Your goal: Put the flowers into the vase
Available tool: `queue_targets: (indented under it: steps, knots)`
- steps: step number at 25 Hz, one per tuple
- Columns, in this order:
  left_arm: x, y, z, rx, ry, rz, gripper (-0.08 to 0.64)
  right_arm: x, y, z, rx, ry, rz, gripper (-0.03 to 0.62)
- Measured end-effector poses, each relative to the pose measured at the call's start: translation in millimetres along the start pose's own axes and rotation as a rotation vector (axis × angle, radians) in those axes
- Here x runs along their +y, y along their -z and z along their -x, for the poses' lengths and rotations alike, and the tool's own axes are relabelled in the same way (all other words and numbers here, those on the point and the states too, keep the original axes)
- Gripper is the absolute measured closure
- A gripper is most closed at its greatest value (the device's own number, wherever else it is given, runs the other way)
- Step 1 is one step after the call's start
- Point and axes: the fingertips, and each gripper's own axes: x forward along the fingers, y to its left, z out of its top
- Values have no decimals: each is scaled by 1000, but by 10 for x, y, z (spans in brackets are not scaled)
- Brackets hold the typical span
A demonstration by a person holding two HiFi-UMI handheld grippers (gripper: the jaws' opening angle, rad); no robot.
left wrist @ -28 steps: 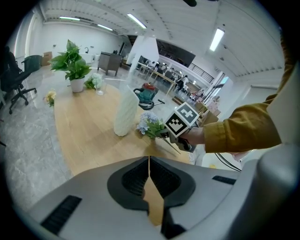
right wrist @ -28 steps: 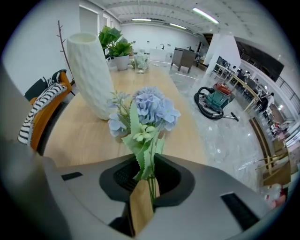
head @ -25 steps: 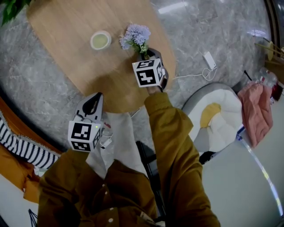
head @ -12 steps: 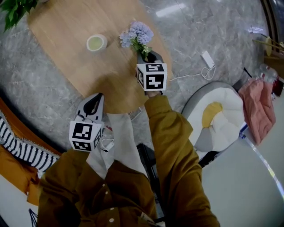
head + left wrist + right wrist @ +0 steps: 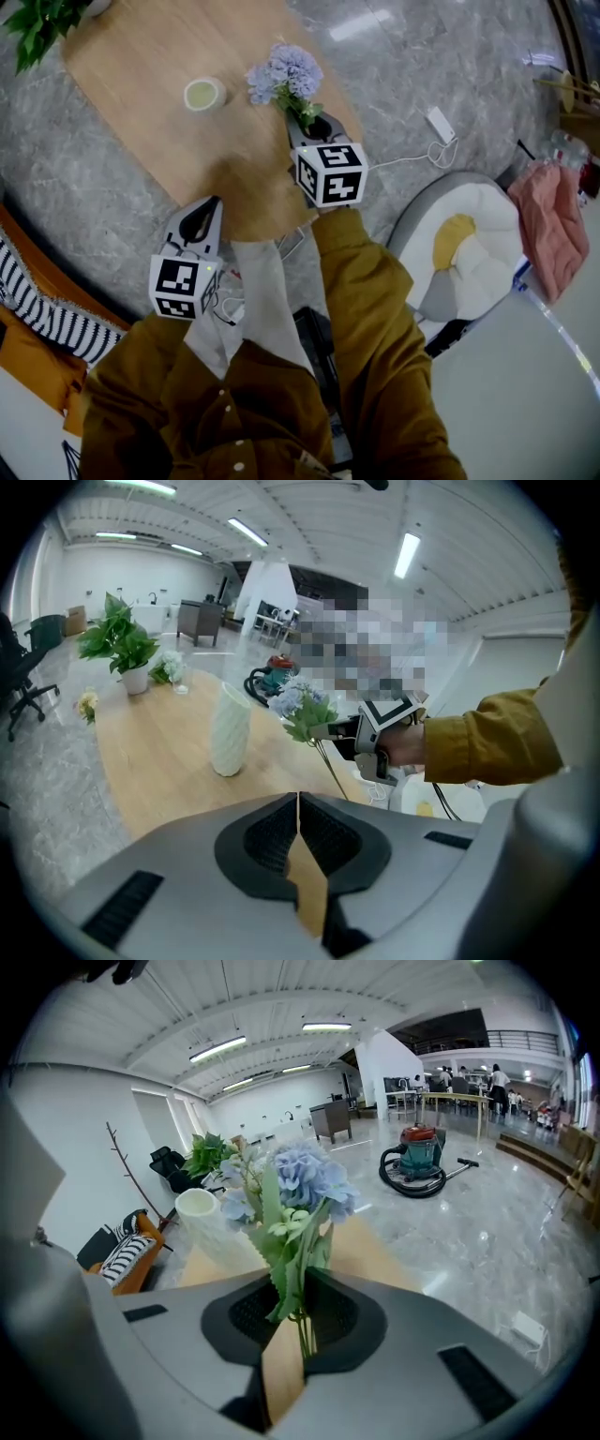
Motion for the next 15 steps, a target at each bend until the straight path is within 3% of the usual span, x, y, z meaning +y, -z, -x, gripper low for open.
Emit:
queue_targets:
  steps: [15]
  knots:
    - [167,-134,65,-47,-23,-39,551,291,-729,406,-329,-143,-118,538]
